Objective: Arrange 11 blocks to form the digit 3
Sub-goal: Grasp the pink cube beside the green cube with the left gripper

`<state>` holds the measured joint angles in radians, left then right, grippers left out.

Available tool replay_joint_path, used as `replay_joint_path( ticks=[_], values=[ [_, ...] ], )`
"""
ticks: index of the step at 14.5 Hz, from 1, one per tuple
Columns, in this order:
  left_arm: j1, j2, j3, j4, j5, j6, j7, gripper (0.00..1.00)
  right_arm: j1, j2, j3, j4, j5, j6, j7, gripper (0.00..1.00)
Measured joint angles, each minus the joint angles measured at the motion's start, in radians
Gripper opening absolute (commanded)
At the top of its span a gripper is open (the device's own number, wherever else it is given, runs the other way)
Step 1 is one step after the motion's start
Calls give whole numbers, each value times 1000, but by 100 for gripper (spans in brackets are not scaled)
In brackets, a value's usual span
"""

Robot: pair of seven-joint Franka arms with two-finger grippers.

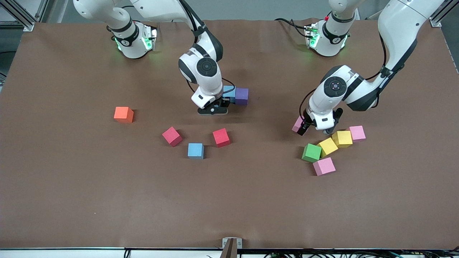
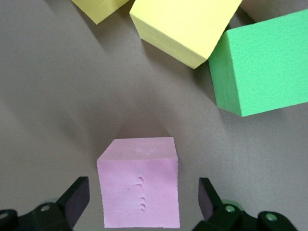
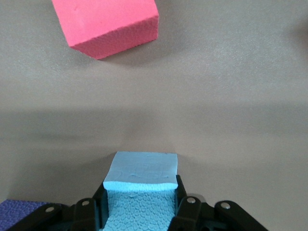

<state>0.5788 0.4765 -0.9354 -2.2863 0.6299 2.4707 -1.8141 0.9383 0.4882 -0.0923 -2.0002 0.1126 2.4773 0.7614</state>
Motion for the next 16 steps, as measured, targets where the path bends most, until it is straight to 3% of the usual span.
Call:
replay_joint_path(
  ticks=[6,8,9,13,16],
  values=[
    [2,69,1,-1,120,5,-117,99,0,0,0,0,0,0,1,20],
    [3,77,1,0,122,6,-117,67,0,0,0,0,0,0,1,20],
    [3,77,1,0,122,7,-117,56,0,0,0,0,0,0,1,21],
    [4,76,1,11,125,7,-117,32,0,0,0,0,0,-1,1,21],
    [7,67,1,34,130,5,-117,29,0,0,0,1,1,-6,3,21]
  ],
)
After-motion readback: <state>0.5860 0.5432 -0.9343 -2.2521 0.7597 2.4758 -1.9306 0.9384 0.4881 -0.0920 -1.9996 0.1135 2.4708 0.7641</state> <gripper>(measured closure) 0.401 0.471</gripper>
